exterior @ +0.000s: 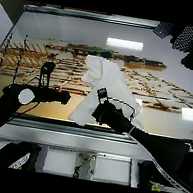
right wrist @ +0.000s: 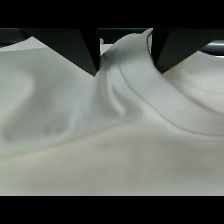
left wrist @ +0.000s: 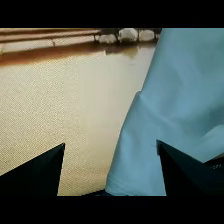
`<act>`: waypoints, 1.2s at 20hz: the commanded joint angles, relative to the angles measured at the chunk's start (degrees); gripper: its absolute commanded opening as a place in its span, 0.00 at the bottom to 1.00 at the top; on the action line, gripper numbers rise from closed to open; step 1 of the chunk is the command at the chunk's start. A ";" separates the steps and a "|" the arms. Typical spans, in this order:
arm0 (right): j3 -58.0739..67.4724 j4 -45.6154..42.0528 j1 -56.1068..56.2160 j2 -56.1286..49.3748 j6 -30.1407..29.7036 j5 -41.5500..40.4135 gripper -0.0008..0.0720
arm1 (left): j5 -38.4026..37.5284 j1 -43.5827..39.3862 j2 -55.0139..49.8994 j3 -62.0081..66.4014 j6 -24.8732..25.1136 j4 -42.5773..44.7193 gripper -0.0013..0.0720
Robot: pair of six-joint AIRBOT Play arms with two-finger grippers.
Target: Fold the clothes and pants, and hang the long-sleeved shirts on hangers.
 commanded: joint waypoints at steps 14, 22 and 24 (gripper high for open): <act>0.85 4.11 -0.87 19.30 -2.71 0.39 0.04 | 11.04 -23.78 -5.07 -4.07 -15.37 0.98 0.86; 0.87 5.09 -1.16 24.37 -2.67 0.42 0.04 | 6.29 -27.69 -20.00 6.08 -18.53 4.92 0.86; 0.87 5.07 -1.38 24.76 -2.67 0.39 0.04 | 5.90 -27.71 -19.50 5.20 -18.58 4.28 0.86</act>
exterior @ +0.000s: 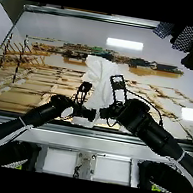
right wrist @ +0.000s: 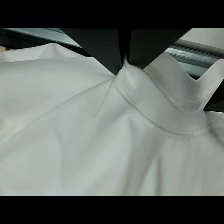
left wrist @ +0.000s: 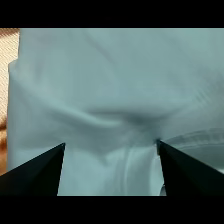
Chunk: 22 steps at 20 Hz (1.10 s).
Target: Fold the clothes and pants, and hang the long-sleeved shirts on hangers.
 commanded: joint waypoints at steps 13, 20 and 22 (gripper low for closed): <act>0.07 0.66 -1.62 1.31 0.02 -0.31 0.04 | 1.62 -4.83 4.48 -5.20 -7.02 2.25 0.86; 0.07 0.61 -1.84 1.31 0.00 -0.11 0.04 | -1.29 -1.88 3.87 -7.04 -7.96 6.12 0.06; 0.07 0.68 -3.39 1.36 -0.07 0.04 0.04 | -2.49 -1.25 7.13 -8.15 -8.20 7.93 0.04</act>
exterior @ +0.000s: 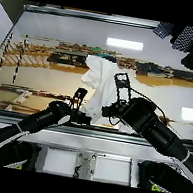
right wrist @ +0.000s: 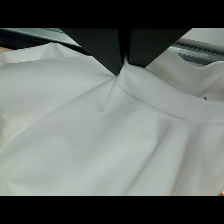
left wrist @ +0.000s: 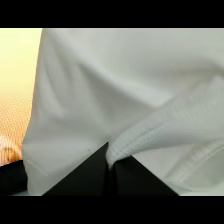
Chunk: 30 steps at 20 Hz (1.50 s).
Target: Fold the clothes and pants, and hang the long-sleeved shirts on hangers.
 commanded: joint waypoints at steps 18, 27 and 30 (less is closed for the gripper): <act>53.86 -3.80 -17.14 -0.04 -28.26 17.49 0.03 | -15.21 6.03 2.32 73.33 19.80 2.47 0.04; 25.68 10.21 -19.37 1.68 -34.49 31.41 0.03 | -41.86 5.92 -3.54 53.48 21.53 -0.11 0.04; 12.81 14.95 -24.39 2.82 -33.44 27.43 0.03 | -32.24 7.48 -0.33 35.87 21.64 -10.78 0.04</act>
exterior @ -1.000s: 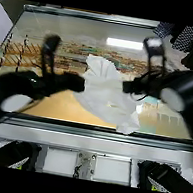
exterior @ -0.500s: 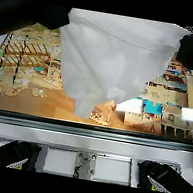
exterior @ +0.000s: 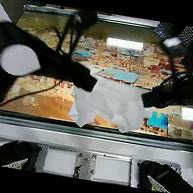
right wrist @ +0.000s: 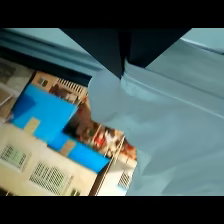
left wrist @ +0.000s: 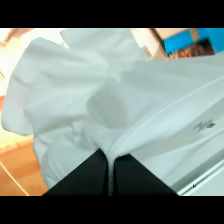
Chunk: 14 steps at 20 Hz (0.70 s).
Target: Fold the clothes and pants, and hang the long-sleeved shirts on hangers.
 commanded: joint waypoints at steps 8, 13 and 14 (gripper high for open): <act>-18.08 6.60 -2.34 1.11 8.57 -6.69 0.04 | 11.89 1.49 0.85 -28.85 0.57 -15.58 0.04; -18.08 6.82 -0.72 1.11 10.45 -6.71 0.04 | 12.68 1.46 6.86 -28.87 0.59 -15.45 0.04; -18.08 6.78 -0.33 1.11 10.45 -6.71 0.04 | 12.79 1.14 8.02 -28.87 0.57 -15.45 0.04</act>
